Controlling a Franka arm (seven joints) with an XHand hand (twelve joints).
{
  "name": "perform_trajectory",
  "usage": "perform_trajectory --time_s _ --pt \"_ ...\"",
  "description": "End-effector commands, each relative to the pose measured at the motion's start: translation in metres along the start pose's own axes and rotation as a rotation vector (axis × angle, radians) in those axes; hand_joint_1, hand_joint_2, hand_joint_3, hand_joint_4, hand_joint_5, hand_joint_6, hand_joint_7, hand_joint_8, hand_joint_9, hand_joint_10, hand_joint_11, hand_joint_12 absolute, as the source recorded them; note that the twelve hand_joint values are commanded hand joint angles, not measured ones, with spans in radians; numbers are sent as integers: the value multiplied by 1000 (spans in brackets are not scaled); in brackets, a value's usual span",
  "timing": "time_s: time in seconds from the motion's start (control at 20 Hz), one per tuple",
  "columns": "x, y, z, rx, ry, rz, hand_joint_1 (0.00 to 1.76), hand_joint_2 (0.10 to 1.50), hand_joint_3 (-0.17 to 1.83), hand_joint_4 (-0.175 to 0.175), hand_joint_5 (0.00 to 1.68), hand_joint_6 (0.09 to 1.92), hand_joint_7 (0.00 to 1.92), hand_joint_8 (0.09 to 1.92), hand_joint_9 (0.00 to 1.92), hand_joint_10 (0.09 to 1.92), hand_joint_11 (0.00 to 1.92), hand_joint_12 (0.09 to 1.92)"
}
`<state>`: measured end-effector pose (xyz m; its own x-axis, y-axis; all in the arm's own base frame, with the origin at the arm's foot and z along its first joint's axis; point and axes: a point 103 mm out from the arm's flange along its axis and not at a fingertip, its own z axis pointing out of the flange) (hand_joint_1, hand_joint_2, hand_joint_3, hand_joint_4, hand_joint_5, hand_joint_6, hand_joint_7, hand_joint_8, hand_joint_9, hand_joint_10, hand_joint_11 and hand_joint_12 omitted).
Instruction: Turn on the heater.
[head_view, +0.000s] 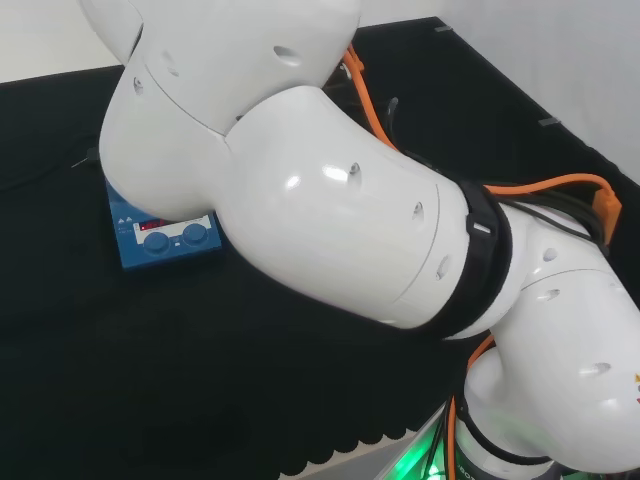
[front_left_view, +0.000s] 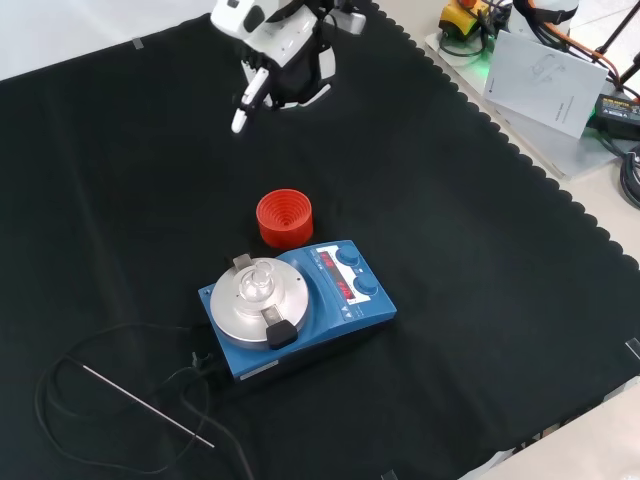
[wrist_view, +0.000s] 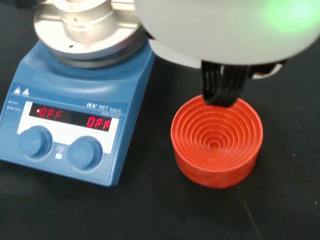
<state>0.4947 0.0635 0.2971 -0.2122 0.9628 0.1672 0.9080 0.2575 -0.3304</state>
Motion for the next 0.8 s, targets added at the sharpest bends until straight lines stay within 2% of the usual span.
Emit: perform_trajectory --time_s 0.05,0.3,0.5,0.7,0.8 --pt "2 -37 6 -24 -15 -28 1573 349 1258 -74 270 87 1200 1250 1237 1097 1219 1058" --pt "19 -62 10 -60 -23 11 1586 310 1366 -79 295 87 1196 1350 1231 1194 1208 1040" --pt "31 -79 18 -58 -22 36 1591 291 1407 -80 305 87 1197 1379 1240 1219 1205 1042" --pt "38 -92 27 -40 -18 41 1596 277 1447 -81 311 87 1199 1412 1243 1252 1196 1055" --pt "41 -98 29 -21 -24 20 1598 271 1470 -82 313 87 1196 1435 1242 1278 1191 1069"
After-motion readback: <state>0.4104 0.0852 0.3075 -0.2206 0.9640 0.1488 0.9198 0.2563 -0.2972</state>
